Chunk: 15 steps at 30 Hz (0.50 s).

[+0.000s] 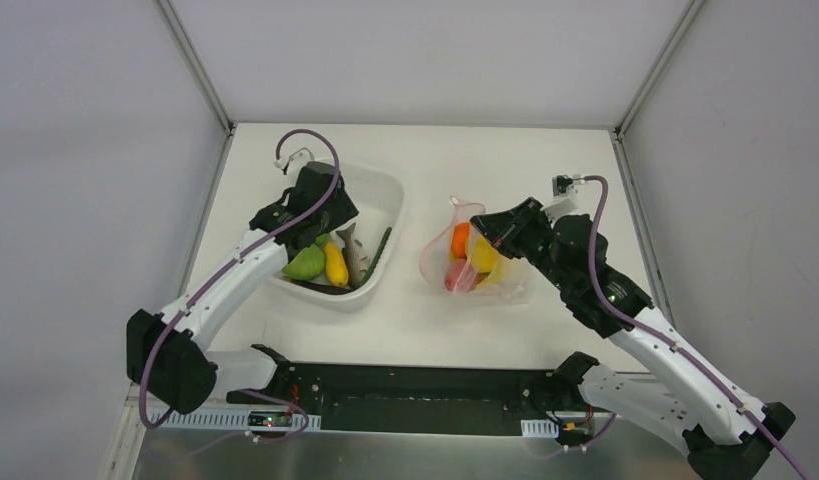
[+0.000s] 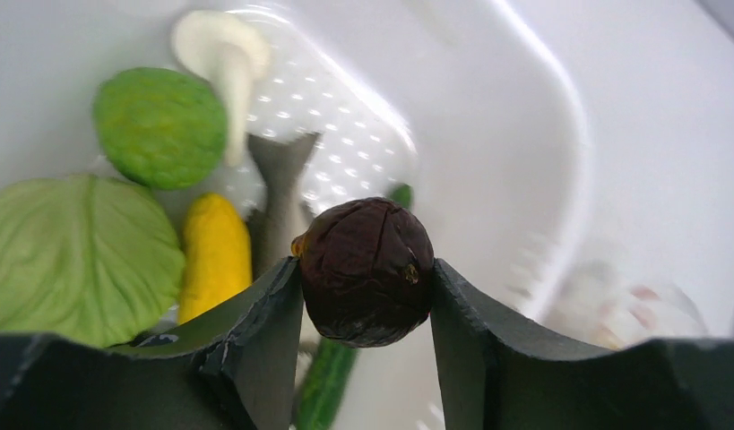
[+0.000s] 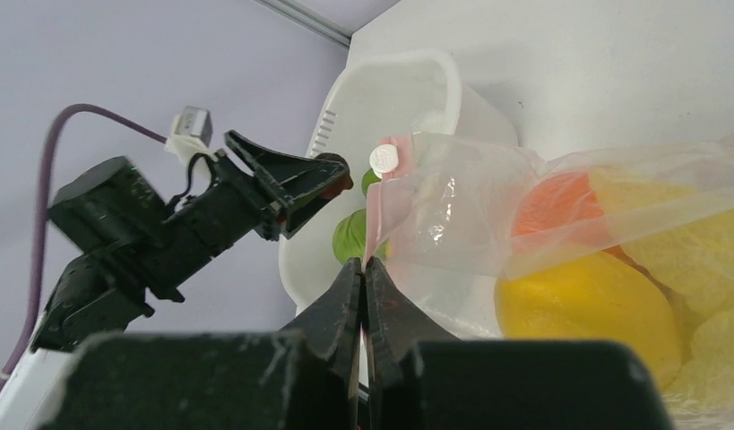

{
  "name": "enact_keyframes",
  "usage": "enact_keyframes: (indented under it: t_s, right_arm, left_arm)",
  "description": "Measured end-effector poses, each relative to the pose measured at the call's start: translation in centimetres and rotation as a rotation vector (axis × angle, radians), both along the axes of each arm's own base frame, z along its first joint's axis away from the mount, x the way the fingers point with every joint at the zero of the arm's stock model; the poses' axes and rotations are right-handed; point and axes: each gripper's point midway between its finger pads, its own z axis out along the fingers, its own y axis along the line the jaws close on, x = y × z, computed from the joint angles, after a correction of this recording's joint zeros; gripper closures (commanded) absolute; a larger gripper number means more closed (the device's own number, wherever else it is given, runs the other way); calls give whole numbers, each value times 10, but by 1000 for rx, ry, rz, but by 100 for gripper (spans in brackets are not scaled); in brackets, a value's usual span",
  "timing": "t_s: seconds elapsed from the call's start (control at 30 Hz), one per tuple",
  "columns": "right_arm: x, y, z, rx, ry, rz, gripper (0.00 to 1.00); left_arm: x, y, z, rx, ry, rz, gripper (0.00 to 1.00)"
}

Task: Place the food in the zip-top bag and seal the zipper
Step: Pick up the fake fruit from the bin, then place the fake fruit in the zipper food storage bag.

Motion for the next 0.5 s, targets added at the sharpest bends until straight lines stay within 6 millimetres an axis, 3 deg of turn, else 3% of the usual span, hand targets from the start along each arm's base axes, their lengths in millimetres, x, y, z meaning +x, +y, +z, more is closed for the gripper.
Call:
enact_keyframes:
  t_s: [0.3,0.5]
  right_arm:
    - [0,16,-12,-10,42,61,97]
    - [0,16,-11,-6,40,64,97]
  left_arm:
    - [-31,-64,79,-213,-240,-374,69]
    - [-70,-120,98,-300,-290,-657,69]
